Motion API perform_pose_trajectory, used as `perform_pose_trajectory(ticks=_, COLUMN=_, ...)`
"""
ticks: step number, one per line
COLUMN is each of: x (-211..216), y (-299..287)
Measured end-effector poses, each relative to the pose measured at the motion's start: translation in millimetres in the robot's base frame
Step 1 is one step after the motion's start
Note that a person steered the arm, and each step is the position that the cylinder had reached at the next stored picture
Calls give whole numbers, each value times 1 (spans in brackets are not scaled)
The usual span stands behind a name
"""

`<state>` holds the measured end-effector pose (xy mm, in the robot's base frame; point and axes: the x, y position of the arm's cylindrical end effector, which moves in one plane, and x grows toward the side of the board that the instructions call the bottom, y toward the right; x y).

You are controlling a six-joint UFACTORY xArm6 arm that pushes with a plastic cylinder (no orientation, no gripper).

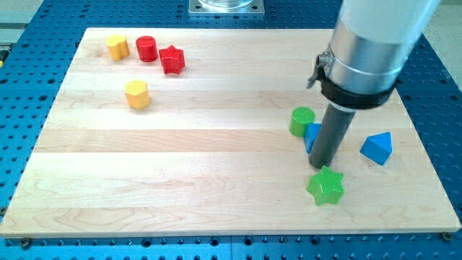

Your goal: Move the cube at the top left of the green star

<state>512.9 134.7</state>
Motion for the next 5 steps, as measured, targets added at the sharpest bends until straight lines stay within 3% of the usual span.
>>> perform_pose_trajectory(ticks=2, x=-73, y=11)
perform_pose_trajectory(ticks=3, x=-103, y=73)
perform_pose_trajectory(ticks=4, x=-125, y=91)
perform_pose_trajectory(ticks=5, x=-153, y=21)
